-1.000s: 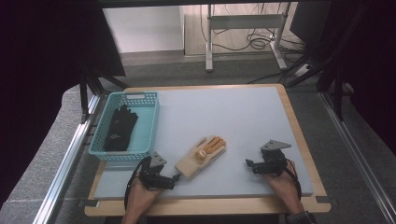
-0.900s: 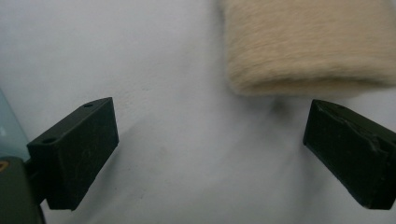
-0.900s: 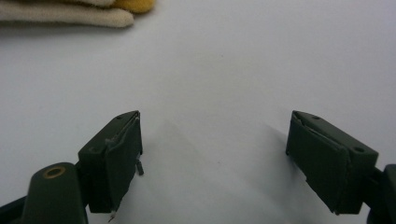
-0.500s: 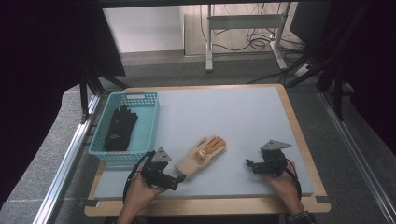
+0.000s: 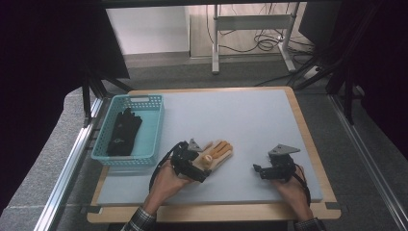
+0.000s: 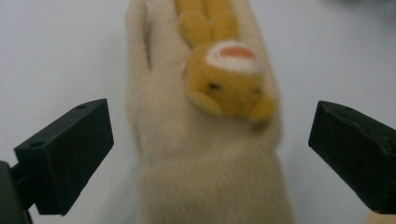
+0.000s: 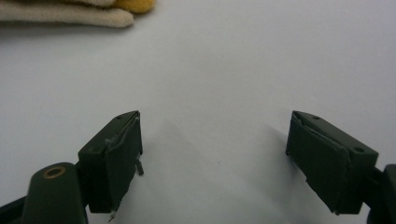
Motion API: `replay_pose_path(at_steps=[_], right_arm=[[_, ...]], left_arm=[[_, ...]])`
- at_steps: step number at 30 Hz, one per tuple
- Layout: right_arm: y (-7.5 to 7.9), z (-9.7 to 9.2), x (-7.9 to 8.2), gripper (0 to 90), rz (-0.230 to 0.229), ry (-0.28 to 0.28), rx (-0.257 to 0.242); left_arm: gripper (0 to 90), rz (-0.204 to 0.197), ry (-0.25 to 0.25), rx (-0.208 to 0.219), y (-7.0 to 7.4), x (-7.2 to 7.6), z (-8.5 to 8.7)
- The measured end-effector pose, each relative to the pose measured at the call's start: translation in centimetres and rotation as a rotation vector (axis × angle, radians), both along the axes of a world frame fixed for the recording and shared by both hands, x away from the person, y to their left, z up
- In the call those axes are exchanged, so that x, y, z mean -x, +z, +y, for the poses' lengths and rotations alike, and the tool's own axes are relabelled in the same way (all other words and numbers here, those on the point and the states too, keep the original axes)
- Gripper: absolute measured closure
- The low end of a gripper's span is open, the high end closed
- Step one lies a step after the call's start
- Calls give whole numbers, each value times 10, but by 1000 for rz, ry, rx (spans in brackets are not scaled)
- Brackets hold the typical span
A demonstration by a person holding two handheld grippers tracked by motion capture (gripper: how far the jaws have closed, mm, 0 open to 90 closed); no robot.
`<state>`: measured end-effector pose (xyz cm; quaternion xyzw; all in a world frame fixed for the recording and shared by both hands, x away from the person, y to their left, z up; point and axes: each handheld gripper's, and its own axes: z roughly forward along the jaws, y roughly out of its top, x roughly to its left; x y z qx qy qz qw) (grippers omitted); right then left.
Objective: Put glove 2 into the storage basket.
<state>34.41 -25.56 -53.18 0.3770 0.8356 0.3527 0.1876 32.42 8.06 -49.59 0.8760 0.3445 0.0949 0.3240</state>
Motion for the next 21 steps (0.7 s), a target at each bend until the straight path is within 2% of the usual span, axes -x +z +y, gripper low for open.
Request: replay_pose_path(at_steps=[1, 5, 9, 14, 16, 18, 19, 21], right_arm=[[0, 0, 0, 179, 0, 0, 0], [0, 0, 0, 179, 0, 1, 1], [0, 0, 0, 179, 0, 0, 0], [0, 0, 0, 179, 0, 0, 0], [0, 0, 0, 179, 0, 0, 0], [0, 0, 0, 179, 0, 1, 0], [0, 0, 0, 179, 0, 1, 1], [0, 0, 0, 179, -1, 1, 1]], left_arm=[[1, 9, 7, -15, -4, -6, -6], [1, 29, 18, -41, -13, -16, -14], [6, 43, 28, -62, -20, -21, -18], [23, 66, 27, -69, -29, -24, -22], [55, 77, 21, -73, -32, -24, -24], [68, 60, 24, -95, -32, -21, -27], [132, 61, 12, -97, -30, -20, -27], [202, 60, 3, -99, -28, -18, -28]])
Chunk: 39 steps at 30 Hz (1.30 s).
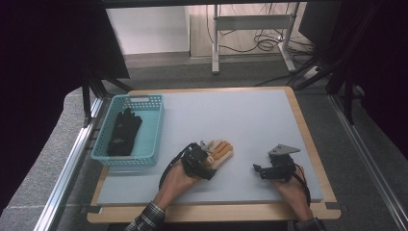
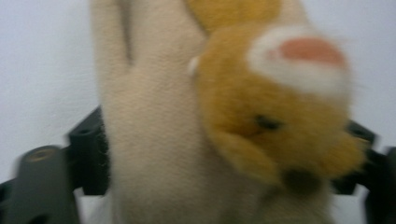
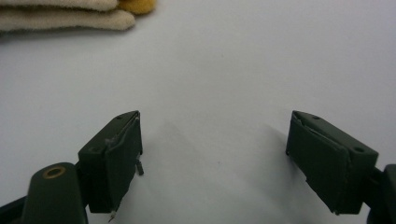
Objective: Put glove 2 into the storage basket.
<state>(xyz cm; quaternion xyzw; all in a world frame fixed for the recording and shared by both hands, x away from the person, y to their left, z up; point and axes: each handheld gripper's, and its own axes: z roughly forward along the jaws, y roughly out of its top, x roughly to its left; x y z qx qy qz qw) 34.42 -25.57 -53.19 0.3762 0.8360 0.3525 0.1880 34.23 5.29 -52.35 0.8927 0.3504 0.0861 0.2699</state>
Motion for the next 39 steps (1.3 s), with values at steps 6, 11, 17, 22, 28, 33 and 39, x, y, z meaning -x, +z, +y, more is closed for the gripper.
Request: replay_pose_path(at_steps=[6, 11, 17, 22, 28, 33, 39], right_arm=[[0, 0, 0, 179, 0, 0, 0], [0, 0, 0, 179, 0, 0, 1], [0, 0, 0, 179, 0, 0, 0], [0, 0, 0, 179, 0, 0, 0], [0, 0, 0, 179, 0, 0, 0], [0, 0, 0, 179, 0, -1, 0], [0, 0, 0, 179, -1, 0, 1]], left_arm=[[476, -13, -16, 9, 4, 2, 0], [579, -16, -7, 27, 4, 1, 3], [612, -45, 13, 52, 10, -4, 9], [618, -59, 30, 66, 17, -7, 14], [617, -65, 46, 88, 26, -10, 21], [612, -68, 69, 96, 36, -15, 28], [609, -80, 97, 105, 53, -21, 37]])
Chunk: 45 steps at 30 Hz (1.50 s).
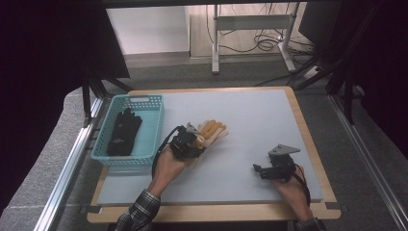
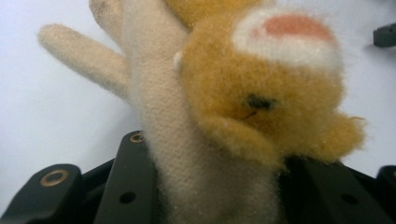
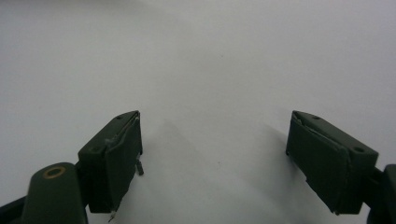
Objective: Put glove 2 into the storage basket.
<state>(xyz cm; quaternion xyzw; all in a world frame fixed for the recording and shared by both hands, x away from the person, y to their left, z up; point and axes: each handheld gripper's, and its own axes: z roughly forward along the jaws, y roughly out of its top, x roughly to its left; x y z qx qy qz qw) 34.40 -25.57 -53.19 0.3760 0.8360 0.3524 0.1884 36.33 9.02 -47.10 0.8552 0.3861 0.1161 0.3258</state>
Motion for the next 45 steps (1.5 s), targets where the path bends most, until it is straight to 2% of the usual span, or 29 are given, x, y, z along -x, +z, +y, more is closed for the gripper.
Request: replay_pose_path(at_steps=[14, 25, 34, 45], right_arm=[[0, 0, 0, 173, 0, -3, 1], [0, 0, 0, 171, 0, -3, 1], [0, 0, 0, 171, 0, -3, 1], [0, 0, 0, 172, -1, -3, 2]], left_arm=[[608, -29, 75, 5, 28, -12, 26], [607, -57, 151, -24, 46, -21, 53], [604, -70, 218, -28, 54, -25, 76], [600, -73, 349, -33, 55, -31, 120]])
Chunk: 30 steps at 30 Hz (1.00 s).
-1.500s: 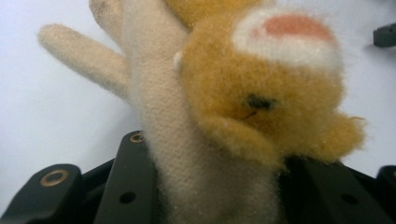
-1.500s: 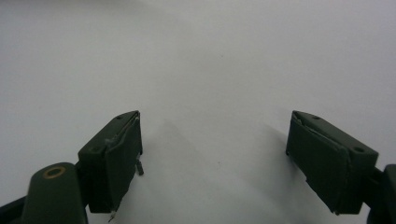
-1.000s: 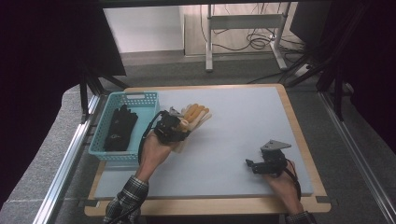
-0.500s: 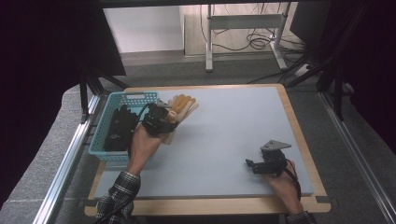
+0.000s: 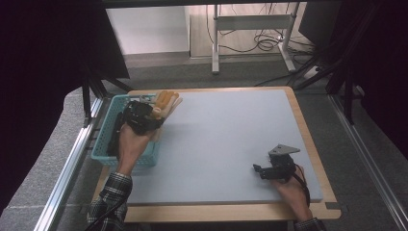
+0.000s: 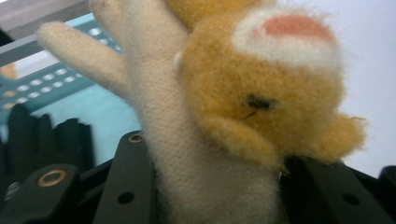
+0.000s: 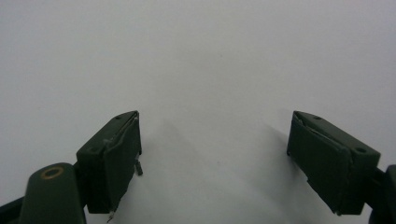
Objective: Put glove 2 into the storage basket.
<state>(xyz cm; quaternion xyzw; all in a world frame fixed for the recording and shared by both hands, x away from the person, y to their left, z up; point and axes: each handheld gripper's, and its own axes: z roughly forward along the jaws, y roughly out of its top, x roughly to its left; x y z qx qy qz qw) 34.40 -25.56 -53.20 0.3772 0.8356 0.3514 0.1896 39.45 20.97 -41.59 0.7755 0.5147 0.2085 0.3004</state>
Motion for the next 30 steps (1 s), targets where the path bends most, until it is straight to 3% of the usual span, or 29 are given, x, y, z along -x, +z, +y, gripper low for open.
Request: replay_pose_path(at_steps=[7, 13, 19, 30], right_arm=[[0, 0, 0, 172, 0, 0, 0], [0, 0, 0, 171, 0, 0, 0], [0, 0, 0, 172, 0, 0, 0], [0, 0, 0, 172, 0, 0, -1]], left_arm=[[594, 18, 73, 0, -4, -5, 21], [591, 61, 137, -4, -17, -14, 39], [591, 92, 170, -19, -27, -22, 46], [585, 190, 205, -60, -50, -41, 46]])
